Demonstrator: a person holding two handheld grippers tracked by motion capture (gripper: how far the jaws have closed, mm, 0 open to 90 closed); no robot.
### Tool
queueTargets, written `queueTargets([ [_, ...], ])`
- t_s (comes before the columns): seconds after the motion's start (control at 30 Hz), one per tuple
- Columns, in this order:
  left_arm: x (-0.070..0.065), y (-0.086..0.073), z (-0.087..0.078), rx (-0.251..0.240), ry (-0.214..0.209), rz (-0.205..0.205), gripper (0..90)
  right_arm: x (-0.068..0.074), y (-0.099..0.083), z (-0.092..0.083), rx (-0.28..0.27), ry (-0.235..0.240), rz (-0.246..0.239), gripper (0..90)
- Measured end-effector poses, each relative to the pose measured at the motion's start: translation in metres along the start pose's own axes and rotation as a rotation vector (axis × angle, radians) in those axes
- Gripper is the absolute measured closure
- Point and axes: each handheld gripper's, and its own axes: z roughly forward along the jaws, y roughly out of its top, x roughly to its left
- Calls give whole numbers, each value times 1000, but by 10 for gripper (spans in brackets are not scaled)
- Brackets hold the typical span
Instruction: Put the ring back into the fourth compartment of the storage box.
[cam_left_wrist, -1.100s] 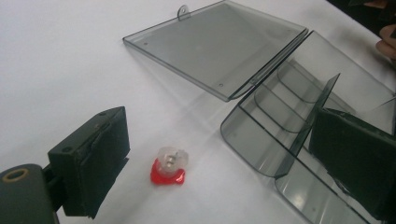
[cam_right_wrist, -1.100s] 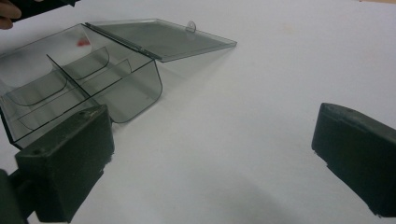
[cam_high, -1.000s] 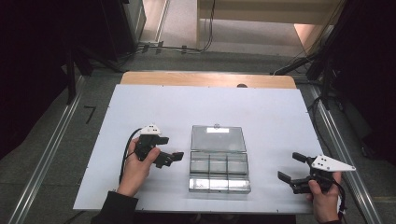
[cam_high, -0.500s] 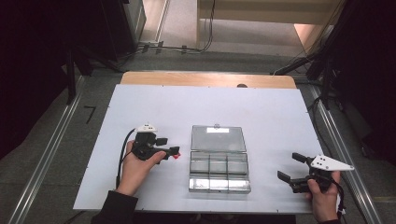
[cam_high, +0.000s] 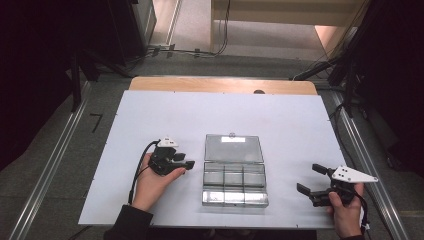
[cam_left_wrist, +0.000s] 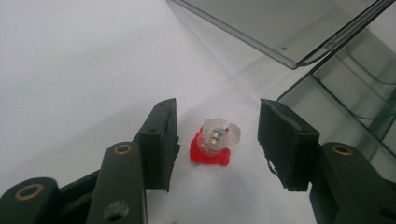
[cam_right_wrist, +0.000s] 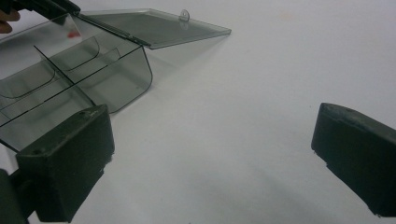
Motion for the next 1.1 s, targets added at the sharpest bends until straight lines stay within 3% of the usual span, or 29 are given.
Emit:
queueTargets([
  [0.3, -10, -2, 8, 49, 59, 103, 627, 0, 0, 1, 3, -1, -1, 0],
  [0.6, -12, -3, 8, 52, 84, 147, 707, 0, 0, 2, 6, -2, -1, 0],
  [1.1, -9, -2, 3, 36, 74, 132, 715, 0, -1, 2, 4, -6, 0, 0],
])
